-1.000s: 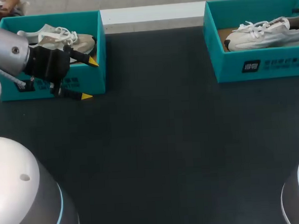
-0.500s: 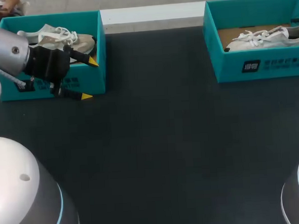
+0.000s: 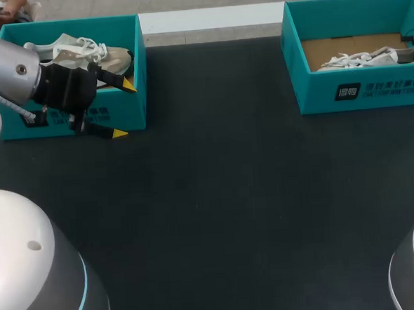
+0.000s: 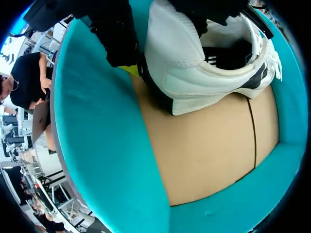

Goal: Take the shoe out of the shoebox, open the shoe tongue, remove and reinsert the insole, then place the shoe into the shoebox

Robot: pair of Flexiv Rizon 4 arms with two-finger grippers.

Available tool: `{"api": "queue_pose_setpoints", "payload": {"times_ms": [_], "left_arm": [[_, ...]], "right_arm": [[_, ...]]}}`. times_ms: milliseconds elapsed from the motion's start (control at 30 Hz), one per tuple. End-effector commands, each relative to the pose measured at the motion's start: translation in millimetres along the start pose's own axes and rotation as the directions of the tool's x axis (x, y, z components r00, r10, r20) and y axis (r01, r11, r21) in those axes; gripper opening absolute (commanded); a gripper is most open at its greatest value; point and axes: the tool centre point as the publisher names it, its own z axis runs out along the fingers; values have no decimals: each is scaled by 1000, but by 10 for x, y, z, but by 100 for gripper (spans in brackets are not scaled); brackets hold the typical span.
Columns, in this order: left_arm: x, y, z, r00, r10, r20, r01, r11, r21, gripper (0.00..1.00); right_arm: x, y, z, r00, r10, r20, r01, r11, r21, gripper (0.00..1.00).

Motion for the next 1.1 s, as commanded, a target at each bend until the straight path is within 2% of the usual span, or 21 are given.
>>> {"api": "queue_pose_setpoints", "payload": {"times_ms": [33,333,500,600,667,700,800,900,1100], "left_arm": [[7,-7,-4,1000,0,-1,0,1000,-4,100],[7,-7,-4,1000,0,-1,0,1000,-4,100],[7,-7,-4,1000,0,-1,0,1000,-4,100],[7,-7,-4,1000,0,-1,0,1000,-4,100],[7,-7,-4,1000,0,-1,0,1000,-4,100],[7,-7,-4,1000,0,-1,0,1000,-4,100],[7,-7,-4,1000,0,-1,0,1000,-4,100],[7,-7,-4,1000,0,-1,0,1000,-4,100],[7,-7,-4,1000,0,-1,0,1000,-4,100]], "right_arm": [[20,73,33,1000,-5,5,5,999,33,37],[9,48,-4,1000,-1,15,0,999,32,42],[14,16,-148,1000,-6,3,6,1000,19,49],[12,-10,-215,1000,-17,9,17,1000,14,72],[21,-26,-255,1000,-27,11,27,1000,14,80],[23,-31,-271,1000,-28,11,28,1000,13,81],[31,-56,-371,999,-41,13,41,999,6,95],[26,-80,-493,999,-44,10,44,999,-11,100],[30,-144,-833,999,-42,-8,42,996,-76,100]]}}
